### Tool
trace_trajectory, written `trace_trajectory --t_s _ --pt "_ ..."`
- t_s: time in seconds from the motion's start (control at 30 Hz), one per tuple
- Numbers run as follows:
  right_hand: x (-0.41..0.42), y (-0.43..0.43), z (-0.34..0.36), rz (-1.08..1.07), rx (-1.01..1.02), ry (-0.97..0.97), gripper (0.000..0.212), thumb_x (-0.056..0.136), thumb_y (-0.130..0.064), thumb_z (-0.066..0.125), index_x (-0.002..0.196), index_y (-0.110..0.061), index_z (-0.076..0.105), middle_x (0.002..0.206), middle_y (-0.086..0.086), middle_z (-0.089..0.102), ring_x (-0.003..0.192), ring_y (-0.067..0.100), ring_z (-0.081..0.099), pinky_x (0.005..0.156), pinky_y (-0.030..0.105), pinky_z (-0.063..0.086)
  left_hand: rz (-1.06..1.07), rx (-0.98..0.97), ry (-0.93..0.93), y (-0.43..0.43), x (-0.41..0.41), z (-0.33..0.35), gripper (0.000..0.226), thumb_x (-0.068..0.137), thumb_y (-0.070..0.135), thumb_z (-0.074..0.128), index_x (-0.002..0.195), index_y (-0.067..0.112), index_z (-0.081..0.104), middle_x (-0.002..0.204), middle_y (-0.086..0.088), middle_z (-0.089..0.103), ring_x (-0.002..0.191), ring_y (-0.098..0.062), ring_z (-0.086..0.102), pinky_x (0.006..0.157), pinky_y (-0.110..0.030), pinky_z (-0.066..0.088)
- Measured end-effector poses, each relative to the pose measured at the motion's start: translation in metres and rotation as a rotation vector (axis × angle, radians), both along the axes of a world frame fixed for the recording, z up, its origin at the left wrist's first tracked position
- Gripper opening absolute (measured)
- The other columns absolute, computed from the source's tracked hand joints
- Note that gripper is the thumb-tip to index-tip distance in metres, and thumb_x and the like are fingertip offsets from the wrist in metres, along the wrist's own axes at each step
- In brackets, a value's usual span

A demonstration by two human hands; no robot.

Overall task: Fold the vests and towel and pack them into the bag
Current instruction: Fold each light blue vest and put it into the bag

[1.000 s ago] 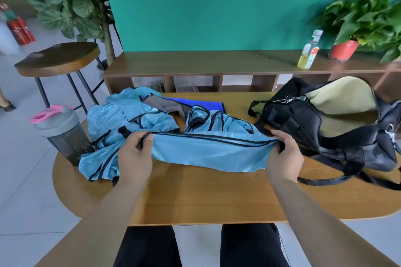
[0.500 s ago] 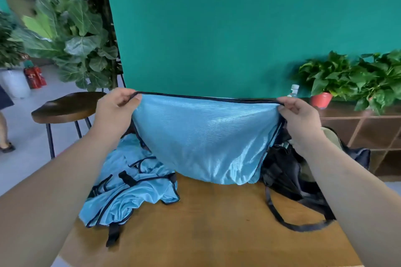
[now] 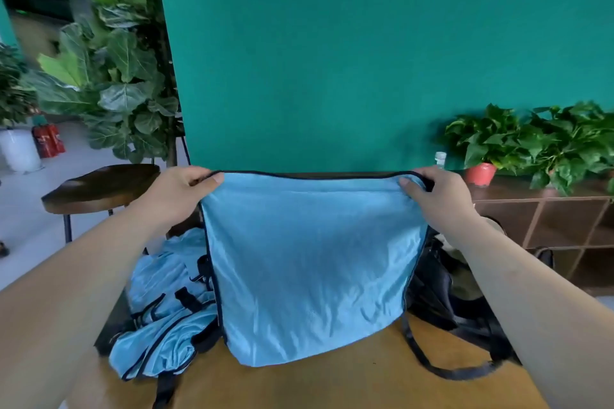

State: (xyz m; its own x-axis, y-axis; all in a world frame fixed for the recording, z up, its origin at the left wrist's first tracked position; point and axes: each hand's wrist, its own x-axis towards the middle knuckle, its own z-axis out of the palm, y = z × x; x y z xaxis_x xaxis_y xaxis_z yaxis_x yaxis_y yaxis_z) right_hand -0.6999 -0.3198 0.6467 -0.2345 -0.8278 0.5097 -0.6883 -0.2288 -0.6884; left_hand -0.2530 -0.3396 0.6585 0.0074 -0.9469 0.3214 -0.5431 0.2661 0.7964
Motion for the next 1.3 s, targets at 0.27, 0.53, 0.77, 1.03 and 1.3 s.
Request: trace_trajectory --t_s 0.27,0.53,0.77,1.03,1.3 --pt "-0.011 -0.017 -0.001 -0.135 -0.067 0.006 0.011 0.099 -0.022 0.070 0.107 -0.022 0.078 0.087 -0.012 0.071 0.080 0.009 0.064 0.072 0.027 0.046 -0.049 0.037 -0.118 0.000 0.004 0.009 0.021 0.098 0.048 0.069 0.099 0.030 0.080 0.098 -0.001 0.079 0.102 -0.030 0.072 0.099 -0.047 0.055" --pt "-0.011 -0.018 0.041 -0.338 -0.110 0.484 0.020 0.095 -0.021 0.068 0.109 -0.029 0.079 0.091 0.003 0.076 0.082 0.030 0.067 0.068 0.037 0.058 0.052 -0.208 -0.021 0.001 -0.003 0.048 0.010 0.092 0.029 0.080 0.095 0.019 0.082 0.093 -0.003 0.078 0.081 -0.015 0.066 0.081 -0.035 0.055" --pt "0.012 0.001 0.094 -0.154 -0.227 -0.353 0.005 0.103 -0.022 0.060 0.106 -0.022 0.064 0.098 0.004 0.073 0.056 0.025 0.074 0.062 0.043 0.059 0.144 -0.494 0.202 0.015 -0.020 0.092 0.005 0.098 0.031 0.074 0.099 0.027 0.077 0.093 0.014 0.076 0.069 -0.005 0.065 0.068 -0.025 0.055" --pt "0.042 0.014 0.132 -0.033 -0.582 -0.631 0.016 0.106 -0.014 0.050 0.101 -0.029 0.053 0.105 -0.002 0.059 0.064 0.029 0.075 0.054 0.038 0.060 0.160 -0.739 0.358 0.016 -0.030 0.136 0.010 0.098 0.033 0.072 0.100 0.023 0.074 0.086 0.003 0.075 0.052 -0.008 0.058 0.050 -0.027 0.050" --pt "0.042 -0.044 0.142 -0.055 -0.544 -0.545 0.024 0.102 -0.012 0.052 0.093 -0.034 0.053 0.094 -0.004 0.062 0.069 0.023 0.077 0.063 0.036 0.063 0.282 -0.643 0.255 -0.040 -0.016 0.157 0.016 0.087 0.044 0.077 0.092 0.029 0.077 0.094 -0.002 0.079 0.072 -0.022 0.074 0.066 -0.045 0.064"
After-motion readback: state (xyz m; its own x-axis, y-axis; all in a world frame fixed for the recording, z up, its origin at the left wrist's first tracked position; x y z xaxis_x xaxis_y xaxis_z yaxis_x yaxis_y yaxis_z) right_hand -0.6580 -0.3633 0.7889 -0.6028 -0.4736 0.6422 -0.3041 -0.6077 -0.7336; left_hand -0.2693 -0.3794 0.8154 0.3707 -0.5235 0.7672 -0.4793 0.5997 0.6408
